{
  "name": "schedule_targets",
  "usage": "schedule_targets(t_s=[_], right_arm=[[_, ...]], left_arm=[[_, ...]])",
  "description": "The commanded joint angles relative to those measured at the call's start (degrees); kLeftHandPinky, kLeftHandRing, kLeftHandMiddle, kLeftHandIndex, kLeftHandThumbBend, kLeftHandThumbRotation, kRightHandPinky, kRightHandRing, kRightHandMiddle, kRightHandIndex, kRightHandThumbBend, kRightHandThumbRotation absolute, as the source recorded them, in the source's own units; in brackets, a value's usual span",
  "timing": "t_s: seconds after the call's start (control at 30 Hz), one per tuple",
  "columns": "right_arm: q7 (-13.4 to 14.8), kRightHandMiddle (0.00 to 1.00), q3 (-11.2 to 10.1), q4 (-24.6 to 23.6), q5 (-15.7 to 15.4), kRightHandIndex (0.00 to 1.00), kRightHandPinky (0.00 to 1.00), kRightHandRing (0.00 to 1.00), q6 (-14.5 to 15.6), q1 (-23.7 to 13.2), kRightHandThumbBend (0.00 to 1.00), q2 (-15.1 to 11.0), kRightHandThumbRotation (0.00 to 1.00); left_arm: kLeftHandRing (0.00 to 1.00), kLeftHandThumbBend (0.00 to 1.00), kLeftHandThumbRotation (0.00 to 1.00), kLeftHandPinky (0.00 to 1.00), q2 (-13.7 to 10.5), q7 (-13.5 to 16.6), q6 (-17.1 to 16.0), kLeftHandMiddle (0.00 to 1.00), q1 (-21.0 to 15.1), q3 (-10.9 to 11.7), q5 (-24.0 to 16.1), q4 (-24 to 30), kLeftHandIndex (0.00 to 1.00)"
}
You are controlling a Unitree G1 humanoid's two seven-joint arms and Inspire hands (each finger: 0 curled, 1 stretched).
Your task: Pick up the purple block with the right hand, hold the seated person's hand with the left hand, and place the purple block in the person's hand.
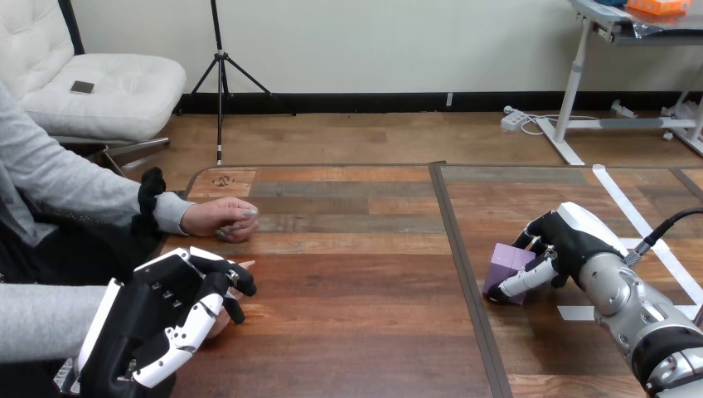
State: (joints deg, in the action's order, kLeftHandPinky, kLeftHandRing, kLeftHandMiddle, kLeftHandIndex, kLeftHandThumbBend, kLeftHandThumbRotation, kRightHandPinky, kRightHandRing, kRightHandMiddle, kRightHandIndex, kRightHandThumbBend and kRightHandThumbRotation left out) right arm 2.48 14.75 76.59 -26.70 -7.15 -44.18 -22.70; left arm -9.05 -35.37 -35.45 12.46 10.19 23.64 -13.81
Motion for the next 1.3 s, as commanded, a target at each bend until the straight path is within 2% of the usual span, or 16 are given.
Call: schedule_targets(t_s=[0.0, 0.37, 0.6, 0.8, 0.97, 1.27], right_arm=[[1.3, 0.47, -0.12, -1.29, 0.16, 0.46, 0.35, 0.42, -1.1, -2.24, 0.81, -0.03, 0.0], [1.28, 0.47, -0.53, -1.34, 0.6, 0.46, 0.37, 0.43, -1.32, -2.31, 0.83, 0.01, 0.0], [1.6, 0.47, -0.79, -1.41, 0.85, 0.46, 0.37, 0.43, -2.1, -2.16, 0.83, -0.06, 0.0], [1.48, 0.47, -1.45, -1.9, 1.64, 0.46, 0.38, 0.44, -3.41, -2.1, 0.82, -0.09, 0.0], [2.0, 0.47, -1.79, -2.08, 2.37, 0.46, 0.38, 0.43, -5.07, -1.79, 0.82, -0.21, 0.0], [2.93, 0.47, -2.22, -2.66, 3.1, 0.47, 0.39, 0.44, -8.28, -1.09, 0.81, -0.61, 0.0]], left_arm=[[0.55, 0.0, 0.0, 0.34, -0.75, 0.17, 0.2, 0.54, -2.01, 0.06, 0.06, 2.99, 0.44], [0.53, 0.0, 0.0, 0.33, -0.3, 0.65, -0.84, 0.54, -2.21, 0.14, -0.38, 2.61, 0.45], [0.52, 0.01, 0.0, 0.33, -0.13, 1.97, -0.51, 0.53, -1.71, -0.03, -1.48, 3.39, 0.44], [0.53, 0.13, 0.0, 0.35, -0.32, 2.9, -1.24, 0.53, -1.64, 0.05, -2.78, 3.54, 0.44], [0.51, 0.16, 0.0, 0.35, -0.66, 2.65, -1.99, 0.53, -2.05, 0.37, -2.58, 2.9, 0.44], [0.49, 0.22, 0.0, 0.33, -0.96, 0.96, -2.8, 0.51, -3.18, 1.5, 0.18, 1.12, 0.45]])
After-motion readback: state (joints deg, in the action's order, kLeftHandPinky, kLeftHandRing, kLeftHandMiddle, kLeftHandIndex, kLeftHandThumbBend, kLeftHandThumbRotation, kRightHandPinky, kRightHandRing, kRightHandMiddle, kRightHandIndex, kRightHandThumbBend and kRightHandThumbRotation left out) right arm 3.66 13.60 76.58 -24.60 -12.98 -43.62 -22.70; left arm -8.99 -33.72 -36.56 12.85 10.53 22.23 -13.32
